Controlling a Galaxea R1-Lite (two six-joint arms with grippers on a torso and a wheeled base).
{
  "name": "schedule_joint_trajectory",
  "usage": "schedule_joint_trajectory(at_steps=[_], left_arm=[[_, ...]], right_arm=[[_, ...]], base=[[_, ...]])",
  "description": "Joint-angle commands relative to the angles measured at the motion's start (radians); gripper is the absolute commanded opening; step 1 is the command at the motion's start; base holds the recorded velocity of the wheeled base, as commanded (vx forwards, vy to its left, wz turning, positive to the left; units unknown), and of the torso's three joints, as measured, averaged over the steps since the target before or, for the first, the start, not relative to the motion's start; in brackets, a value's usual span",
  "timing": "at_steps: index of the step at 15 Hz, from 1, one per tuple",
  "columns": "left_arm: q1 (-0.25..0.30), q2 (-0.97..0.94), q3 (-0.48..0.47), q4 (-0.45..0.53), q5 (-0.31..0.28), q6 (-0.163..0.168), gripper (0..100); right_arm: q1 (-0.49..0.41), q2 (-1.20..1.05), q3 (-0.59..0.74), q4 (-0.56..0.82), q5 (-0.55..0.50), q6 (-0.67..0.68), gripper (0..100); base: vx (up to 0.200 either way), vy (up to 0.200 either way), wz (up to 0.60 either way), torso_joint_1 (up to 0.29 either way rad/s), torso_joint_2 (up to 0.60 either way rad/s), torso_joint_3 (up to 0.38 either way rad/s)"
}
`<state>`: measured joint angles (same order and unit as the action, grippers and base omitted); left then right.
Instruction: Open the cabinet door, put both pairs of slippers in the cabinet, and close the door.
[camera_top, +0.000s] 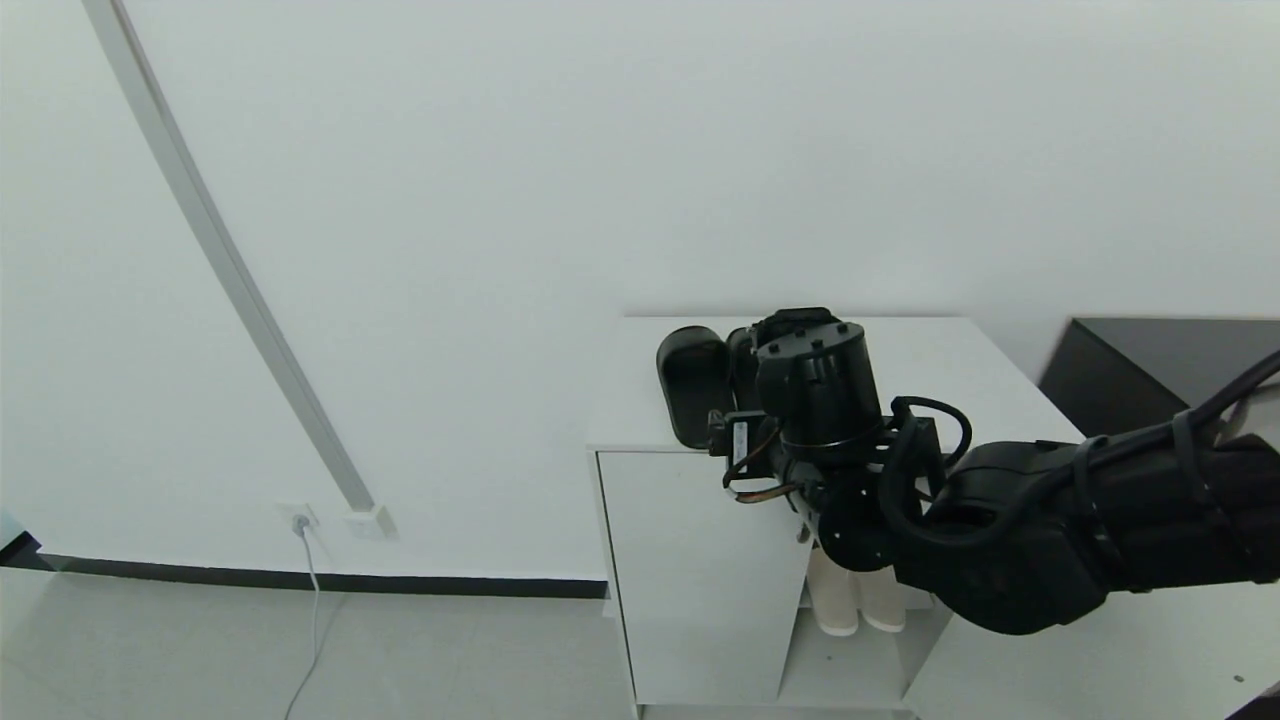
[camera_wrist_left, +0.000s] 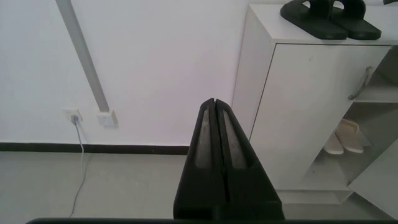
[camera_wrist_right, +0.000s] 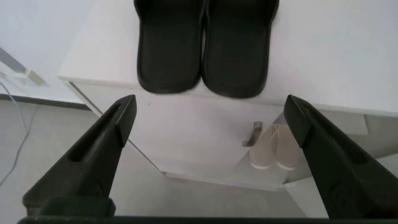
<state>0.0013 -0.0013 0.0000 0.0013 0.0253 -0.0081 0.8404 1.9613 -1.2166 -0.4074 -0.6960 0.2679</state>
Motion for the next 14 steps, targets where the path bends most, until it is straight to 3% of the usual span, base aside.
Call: schedule_joint_trajectory(at_steps=[1,5,10,14], left_arm=[[0.000,0.001,0.000,0.000,0.001,0.000,0],[0.000,0.001,0.000,0.000,0.001,-0.001,0],[0.000,0.001,0.000,0.000,0.002,-0.001,0],[0.000,0.001,0.000,0.000,0.002,-0.003,0]], right_arm=[[-0.001,0.005,-0.001,0.001,0.001,-0.001,100],[-0.003,0.034,-0.003,-0.004,0.003,0.004,100],[-0.009,0.119,0.014,-0.123,0.044,-0.001,100],[-0.040,0.171,-0.041,-0.126,0.061,-0.027,100]], base=[[0.200,0.000,0.00,-0.002,0.00,-0.007],[0.200,0.000,0.00,0.010,0.00,0.001],[0.000,0.000,0.00,0.000,0.00,0.000],[0.000,0.000,0.00,0.000,0.00,0.000]])
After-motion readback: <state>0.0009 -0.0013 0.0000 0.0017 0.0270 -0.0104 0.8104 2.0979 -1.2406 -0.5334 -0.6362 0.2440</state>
